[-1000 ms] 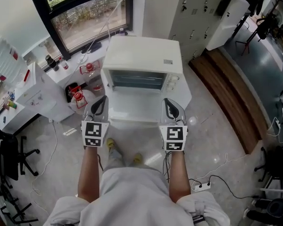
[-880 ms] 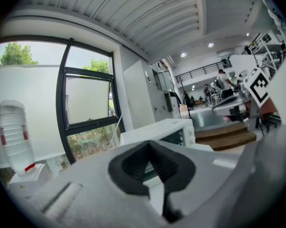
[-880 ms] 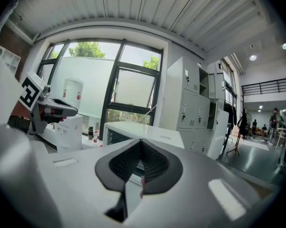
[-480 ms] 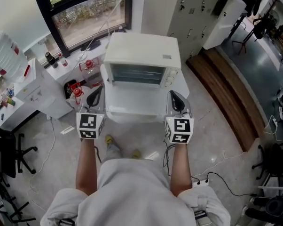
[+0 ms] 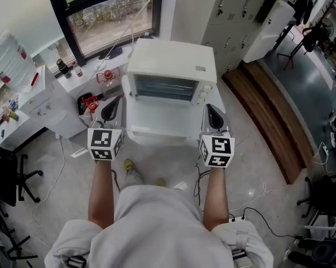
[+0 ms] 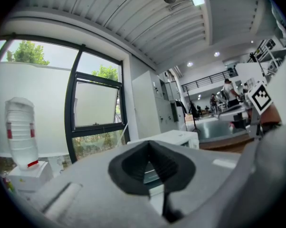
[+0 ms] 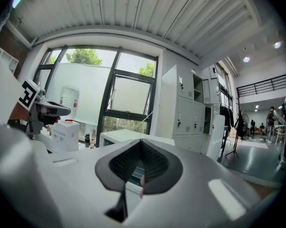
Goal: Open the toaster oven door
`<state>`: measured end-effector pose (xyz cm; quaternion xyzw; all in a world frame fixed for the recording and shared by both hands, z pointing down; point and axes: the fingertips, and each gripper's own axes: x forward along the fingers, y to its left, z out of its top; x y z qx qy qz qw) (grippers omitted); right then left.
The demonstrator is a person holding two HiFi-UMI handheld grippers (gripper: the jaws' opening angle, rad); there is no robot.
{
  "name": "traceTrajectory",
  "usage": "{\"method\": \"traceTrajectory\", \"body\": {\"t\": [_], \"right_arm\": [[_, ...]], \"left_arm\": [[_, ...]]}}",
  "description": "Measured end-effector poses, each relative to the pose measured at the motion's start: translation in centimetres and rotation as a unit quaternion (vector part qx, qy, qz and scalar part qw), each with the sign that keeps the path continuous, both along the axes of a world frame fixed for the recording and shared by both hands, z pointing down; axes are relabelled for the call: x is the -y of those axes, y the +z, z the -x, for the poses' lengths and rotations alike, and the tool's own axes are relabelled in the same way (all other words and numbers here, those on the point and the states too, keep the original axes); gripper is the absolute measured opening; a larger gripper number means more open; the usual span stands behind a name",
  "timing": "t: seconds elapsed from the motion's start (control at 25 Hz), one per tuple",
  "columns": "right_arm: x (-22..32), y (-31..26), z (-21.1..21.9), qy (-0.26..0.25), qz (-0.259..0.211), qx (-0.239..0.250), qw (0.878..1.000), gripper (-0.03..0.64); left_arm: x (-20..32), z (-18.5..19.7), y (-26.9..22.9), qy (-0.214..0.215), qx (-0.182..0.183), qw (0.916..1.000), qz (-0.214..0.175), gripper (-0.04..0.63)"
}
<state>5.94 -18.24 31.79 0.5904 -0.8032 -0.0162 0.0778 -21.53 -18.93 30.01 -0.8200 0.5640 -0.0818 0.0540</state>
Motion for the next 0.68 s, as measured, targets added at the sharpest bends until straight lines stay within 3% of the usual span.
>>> {"method": "traceTrajectory", "body": {"t": [0.44,0.68], "right_arm": [[0.0,-1.2,-0.5,-0.006,-0.011,-0.008,1.0,0.003],[0.2,-0.8,-1.0,-0.005,-0.01,-0.011,1.0,0.003]], "left_arm": [[0.1,0.5,-0.9,-0.01,-0.045,0.9989,-0.007,-0.002],[0.4,0.8,-0.7,-0.011,-0.046,0.9989,-0.004,-0.002]]}}
